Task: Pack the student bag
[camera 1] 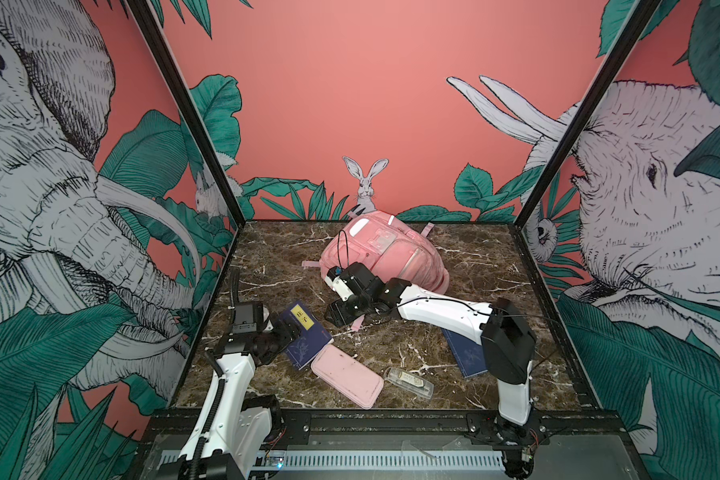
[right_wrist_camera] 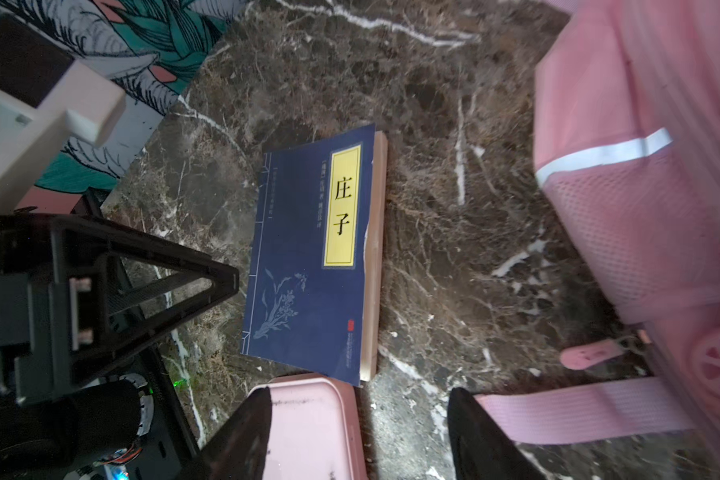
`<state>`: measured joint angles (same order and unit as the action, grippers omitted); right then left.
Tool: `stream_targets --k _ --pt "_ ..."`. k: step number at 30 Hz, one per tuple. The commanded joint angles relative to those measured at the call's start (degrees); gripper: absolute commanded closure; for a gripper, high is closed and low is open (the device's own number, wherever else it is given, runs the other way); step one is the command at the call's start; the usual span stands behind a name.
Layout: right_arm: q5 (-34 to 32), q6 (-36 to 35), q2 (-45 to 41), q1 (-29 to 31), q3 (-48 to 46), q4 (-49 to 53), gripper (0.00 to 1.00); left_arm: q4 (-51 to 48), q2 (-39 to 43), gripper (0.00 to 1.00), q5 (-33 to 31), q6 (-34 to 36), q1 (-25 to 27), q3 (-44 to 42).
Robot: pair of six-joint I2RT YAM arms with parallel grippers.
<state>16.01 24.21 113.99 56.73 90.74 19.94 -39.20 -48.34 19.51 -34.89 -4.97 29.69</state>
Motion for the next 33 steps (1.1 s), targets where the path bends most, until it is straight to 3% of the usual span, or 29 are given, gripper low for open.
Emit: stream_targets --k 1,7,12,21,33 --pt "5.92 3.18 3.47 -0.04 2.16 -1.45 0.38 -0.59 2.63 0.23 0.73 -3.45 -0.30 -3.36" --pt "7.38 3.92 8.51 0.01 7.12 0.37 0.43 0.09 8.36 0.26 -2.16 -7.41 -0.35 -8.90" --pt "9.07 4.71 12.80 0.00 11.76 1.58 0.50 0.42 8.56 0.27 -6.07 -7.83 -0.38 -9.43" --pt "7.05 3.08 20.01 0.04 20.44 7.61 0.54 5.54 0.26 0.28 -10.13 -5.01 -0.39 -7.57" --pt "5.01 1.16 25.14 -0.84 27.21 12.65 0.65 10.53 -7.48 0.28 -5.66 -0.85 -2.28 -6.53"
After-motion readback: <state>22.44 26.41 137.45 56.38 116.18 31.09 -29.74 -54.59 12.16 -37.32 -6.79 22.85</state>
